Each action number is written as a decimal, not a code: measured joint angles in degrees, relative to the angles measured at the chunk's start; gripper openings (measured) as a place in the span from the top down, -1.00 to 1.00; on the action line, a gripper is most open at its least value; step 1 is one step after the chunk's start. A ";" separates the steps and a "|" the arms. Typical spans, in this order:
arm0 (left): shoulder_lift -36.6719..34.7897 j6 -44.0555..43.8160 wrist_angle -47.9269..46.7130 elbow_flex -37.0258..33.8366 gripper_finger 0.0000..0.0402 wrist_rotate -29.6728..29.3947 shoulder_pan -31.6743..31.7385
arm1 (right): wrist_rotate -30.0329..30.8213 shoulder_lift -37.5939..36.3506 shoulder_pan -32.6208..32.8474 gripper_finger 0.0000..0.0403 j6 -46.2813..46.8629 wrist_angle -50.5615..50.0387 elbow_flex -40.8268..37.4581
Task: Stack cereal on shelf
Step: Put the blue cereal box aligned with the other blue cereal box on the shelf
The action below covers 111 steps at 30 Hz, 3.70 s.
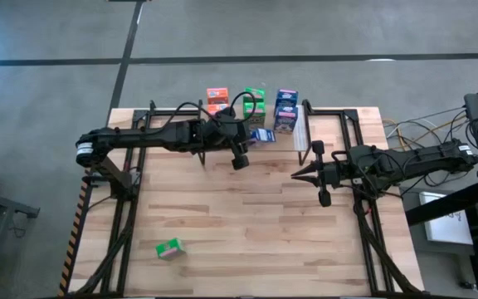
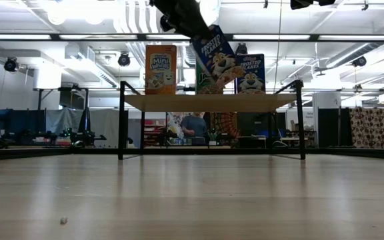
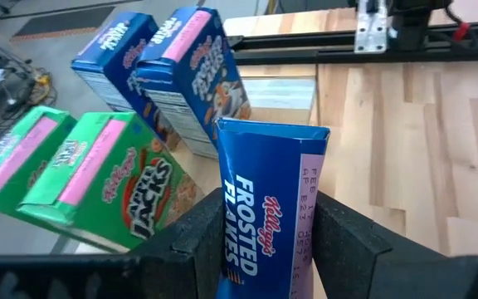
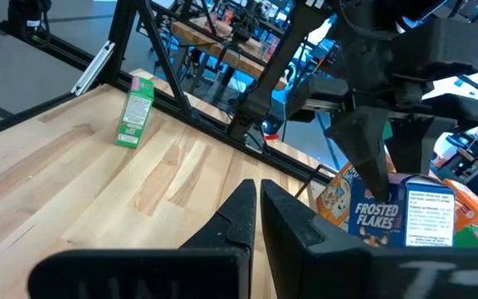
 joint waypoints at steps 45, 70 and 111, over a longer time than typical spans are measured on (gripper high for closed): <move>3.65 0.56 7.52 2.75 0.01 -0.11 2.83 | 0.51 0.07 -0.02 0.94 0.99 -0.44 0.02; 0.07 0.60 5.86 2.62 -0.35 -0.08 0.41 | 0.56 0.07 -0.02 0.94 1.45 -0.46 0.03; -30.97 0.62 34.98 -42.51 -0.33 -9.73 -20.53 | 8.50 18.74 -15.98 0.96 15.98 -30.34 29.28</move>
